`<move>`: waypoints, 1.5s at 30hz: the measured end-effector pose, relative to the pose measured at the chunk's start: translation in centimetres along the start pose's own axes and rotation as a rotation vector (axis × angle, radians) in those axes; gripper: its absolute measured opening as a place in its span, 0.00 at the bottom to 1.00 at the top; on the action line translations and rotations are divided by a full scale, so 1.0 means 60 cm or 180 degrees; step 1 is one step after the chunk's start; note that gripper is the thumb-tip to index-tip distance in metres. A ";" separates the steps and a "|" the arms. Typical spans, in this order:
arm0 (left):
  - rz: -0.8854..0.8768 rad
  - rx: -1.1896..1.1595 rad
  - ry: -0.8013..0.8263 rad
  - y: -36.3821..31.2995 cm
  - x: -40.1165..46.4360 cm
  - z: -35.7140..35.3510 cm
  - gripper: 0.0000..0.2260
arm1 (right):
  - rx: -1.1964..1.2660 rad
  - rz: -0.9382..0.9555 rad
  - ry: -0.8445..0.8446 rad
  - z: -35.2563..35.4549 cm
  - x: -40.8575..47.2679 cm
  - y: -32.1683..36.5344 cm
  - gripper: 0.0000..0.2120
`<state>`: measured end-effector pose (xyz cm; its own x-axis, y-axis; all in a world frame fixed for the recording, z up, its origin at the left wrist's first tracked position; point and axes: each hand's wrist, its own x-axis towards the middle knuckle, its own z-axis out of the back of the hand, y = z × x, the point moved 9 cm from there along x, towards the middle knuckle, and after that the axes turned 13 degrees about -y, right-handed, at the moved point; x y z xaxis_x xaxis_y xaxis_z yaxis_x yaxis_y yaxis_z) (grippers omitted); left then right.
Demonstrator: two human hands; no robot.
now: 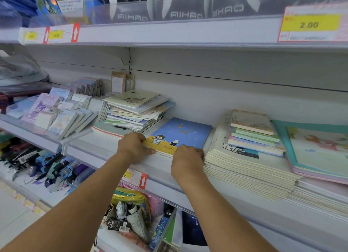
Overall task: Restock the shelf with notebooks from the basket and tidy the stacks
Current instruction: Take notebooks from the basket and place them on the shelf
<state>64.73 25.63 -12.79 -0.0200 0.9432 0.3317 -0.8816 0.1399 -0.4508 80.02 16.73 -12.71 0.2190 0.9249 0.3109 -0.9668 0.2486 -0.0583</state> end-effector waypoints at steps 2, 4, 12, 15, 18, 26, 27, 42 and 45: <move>0.0031 -0.0100 0.0162 0.001 0.000 -0.008 0.27 | -0.0026 0.0051 0.0053 -0.002 0.000 0.003 0.10; 0.0059 -0.0074 0.0262 0.004 0.005 -0.017 0.26 | -0.0029 0.0098 0.0133 -0.001 -0.003 0.007 0.07; -0.0108 -0.0306 0.0005 -0.004 -0.006 0.004 0.30 | 0.0782 -0.0640 0.0323 0.003 -0.020 -0.014 0.14; -0.0624 -0.0850 -0.0701 -0.011 -0.068 0.071 0.21 | 0.1453 -0.0199 -0.1018 0.083 -0.071 0.004 0.17; -0.0528 -0.1421 -0.1315 0.061 -0.193 0.114 0.10 | 0.3041 0.0697 -0.2251 0.127 -0.202 0.044 0.08; 0.3626 -0.1204 0.0501 0.513 -0.776 -0.160 0.09 | 0.2601 0.0294 0.2909 -0.443 -0.600 0.214 0.12; 0.4146 -0.1211 0.0585 0.532 -0.845 -0.175 0.09 | 0.2323 0.0058 0.3262 -0.485 -0.652 0.198 0.24; 0.4930 -0.1853 0.1302 0.490 -0.963 -0.198 0.19 | 0.2334 -0.2306 0.4216 -0.595 -0.788 0.148 0.31; 0.4899 -0.1971 0.1355 0.487 -0.958 -0.203 0.20 | 0.2526 -0.2334 0.4332 -0.604 -0.791 0.154 0.24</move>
<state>45.84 -20.80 -55.10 -0.4031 0.3033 -0.8634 0.1309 -0.9147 -0.3824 65.44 -14.46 -62.40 0.1468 0.3585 -0.9219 -0.3569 0.8884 0.2887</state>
